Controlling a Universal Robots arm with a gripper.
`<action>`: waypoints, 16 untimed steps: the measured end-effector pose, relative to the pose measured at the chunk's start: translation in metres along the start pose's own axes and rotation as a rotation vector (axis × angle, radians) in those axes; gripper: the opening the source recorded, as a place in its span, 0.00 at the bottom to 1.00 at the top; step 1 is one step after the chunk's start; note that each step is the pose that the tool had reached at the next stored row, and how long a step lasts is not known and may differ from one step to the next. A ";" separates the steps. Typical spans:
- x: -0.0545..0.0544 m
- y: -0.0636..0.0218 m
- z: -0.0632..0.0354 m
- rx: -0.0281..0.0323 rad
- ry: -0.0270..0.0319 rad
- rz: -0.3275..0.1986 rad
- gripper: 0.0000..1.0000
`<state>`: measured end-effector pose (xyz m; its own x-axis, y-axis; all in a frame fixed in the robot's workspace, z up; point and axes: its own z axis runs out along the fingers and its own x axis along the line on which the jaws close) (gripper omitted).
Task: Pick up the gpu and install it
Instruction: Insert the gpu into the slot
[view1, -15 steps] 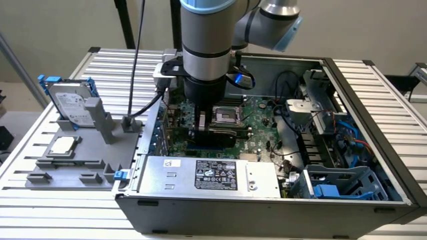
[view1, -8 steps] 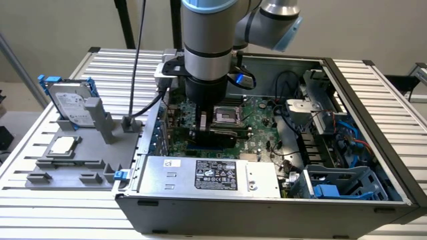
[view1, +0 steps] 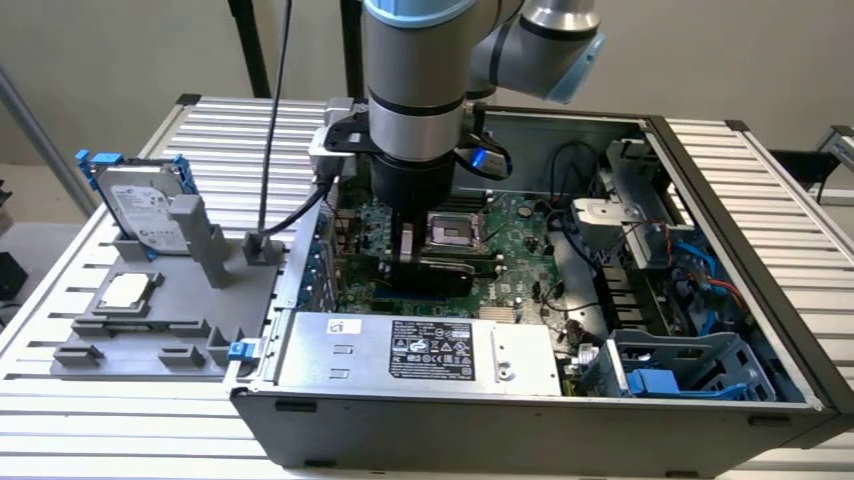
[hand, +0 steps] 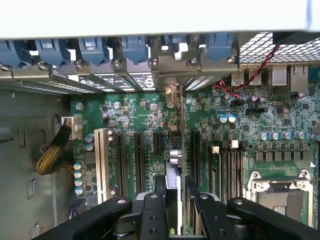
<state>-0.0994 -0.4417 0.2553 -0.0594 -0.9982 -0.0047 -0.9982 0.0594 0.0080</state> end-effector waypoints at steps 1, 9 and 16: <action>0.000 0.0003 0.0001 0.0003 0.0008 0.000 0.27; -0.002 0.0019 -0.0002 0.0020 0.0070 0.000 0.27; -0.003 0.0026 0.0004 0.0134 0.0084 0.000 0.27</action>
<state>-0.1018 -0.4386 0.2549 -0.0596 -0.9982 0.0037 -0.9982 0.0596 -0.0054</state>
